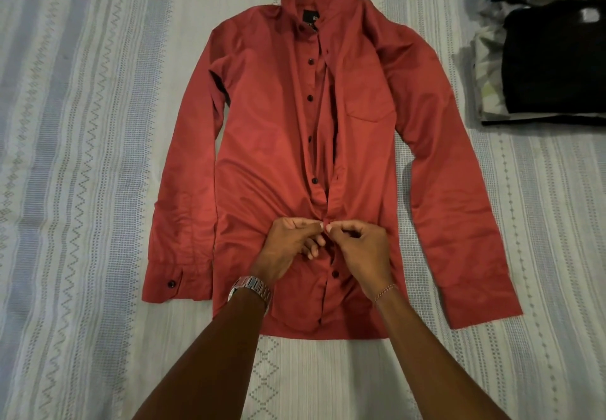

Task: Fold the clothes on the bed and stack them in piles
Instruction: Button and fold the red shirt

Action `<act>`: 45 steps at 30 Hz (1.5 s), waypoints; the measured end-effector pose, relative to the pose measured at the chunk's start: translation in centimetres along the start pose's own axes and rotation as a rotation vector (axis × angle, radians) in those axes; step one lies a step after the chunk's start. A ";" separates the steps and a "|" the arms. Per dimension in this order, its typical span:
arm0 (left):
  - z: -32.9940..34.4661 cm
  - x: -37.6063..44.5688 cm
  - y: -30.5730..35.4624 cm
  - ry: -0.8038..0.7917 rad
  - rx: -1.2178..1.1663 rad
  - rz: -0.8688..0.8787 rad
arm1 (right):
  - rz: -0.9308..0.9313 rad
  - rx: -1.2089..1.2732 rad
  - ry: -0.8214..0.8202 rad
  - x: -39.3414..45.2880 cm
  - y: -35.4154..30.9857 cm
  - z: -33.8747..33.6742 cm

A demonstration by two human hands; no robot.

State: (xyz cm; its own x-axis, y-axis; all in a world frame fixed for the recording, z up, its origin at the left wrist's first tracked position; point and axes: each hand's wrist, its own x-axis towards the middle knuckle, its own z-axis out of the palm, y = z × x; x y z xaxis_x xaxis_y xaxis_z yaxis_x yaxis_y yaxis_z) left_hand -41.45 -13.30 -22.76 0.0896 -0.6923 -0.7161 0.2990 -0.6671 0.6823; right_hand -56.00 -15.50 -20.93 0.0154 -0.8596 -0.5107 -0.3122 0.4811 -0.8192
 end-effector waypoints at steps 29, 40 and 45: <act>1.7 -0.1 3.4 0.222 0.677 0.381 | -0.318 -0.463 0.167 -0.6 -3.6 -1.6; 2.5 2.4 4.8 0.442 0.750 0.331 | -0.183 -0.588 0.018 4.5 -3.9 0.3; 2.7 2.6 5.1 0.466 0.687 0.322 | -0.253 -0.609 0.105 4.7 -3.6 0.1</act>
State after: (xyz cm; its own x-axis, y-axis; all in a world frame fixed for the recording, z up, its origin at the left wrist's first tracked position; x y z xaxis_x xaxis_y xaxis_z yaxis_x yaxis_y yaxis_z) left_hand -42.28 -19.26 -20.71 0.4929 -0.7922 -0.3598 -0.4295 -0.5812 0.6912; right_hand -54.68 -21.24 -20.38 0.0753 -0.9602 -0.2691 -0.7923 0.1062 -0.6008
